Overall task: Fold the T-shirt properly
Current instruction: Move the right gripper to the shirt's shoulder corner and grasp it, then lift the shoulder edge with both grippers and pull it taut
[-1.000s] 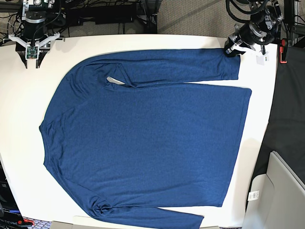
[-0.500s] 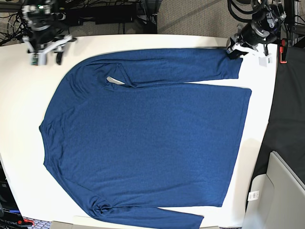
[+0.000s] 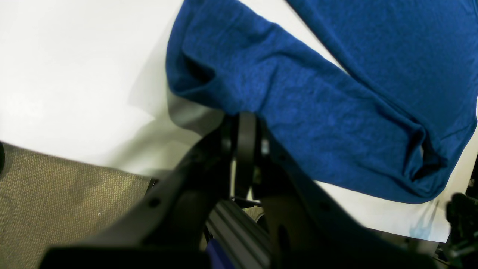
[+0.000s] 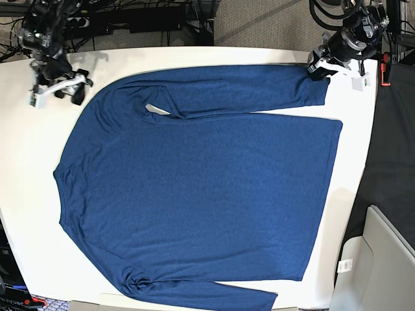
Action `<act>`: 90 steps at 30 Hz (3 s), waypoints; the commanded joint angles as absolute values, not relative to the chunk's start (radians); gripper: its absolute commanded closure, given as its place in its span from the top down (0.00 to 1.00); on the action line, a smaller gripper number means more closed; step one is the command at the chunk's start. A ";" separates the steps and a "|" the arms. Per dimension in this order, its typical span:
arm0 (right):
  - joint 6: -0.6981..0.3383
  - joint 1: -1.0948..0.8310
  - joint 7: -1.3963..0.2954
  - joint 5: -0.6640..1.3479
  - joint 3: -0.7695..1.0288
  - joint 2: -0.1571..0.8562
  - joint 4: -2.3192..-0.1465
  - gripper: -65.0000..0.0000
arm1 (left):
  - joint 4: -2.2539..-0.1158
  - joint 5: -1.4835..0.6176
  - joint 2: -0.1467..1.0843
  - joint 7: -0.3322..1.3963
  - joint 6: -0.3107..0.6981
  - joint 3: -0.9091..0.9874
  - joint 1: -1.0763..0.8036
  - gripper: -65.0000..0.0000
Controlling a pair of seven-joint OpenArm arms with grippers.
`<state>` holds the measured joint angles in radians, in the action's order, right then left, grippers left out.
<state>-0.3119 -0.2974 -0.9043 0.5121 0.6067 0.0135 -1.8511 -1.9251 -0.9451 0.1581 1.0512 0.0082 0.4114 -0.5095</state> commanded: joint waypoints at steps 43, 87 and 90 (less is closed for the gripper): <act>-0.318 -0.446 -0.883 0.993 0.690 0.061 -1.739 0.00 | -2.011 -0.963 0.275 1.040 0.012 0.423 -0.647 0.00; -0.320 -0.058 -0.881 0.998 0.690 0.062 -1.531 0.00 | -1.646 -0.963 0.300 1.130 0.010 0.467 -0.220 0.36; -0.320 -0.058 -0.881 0.998 0.690 0.061 -1.531 0.00 | -1.646 -0.964 0.298 1.132 0.010 0.469 -0.232 0.38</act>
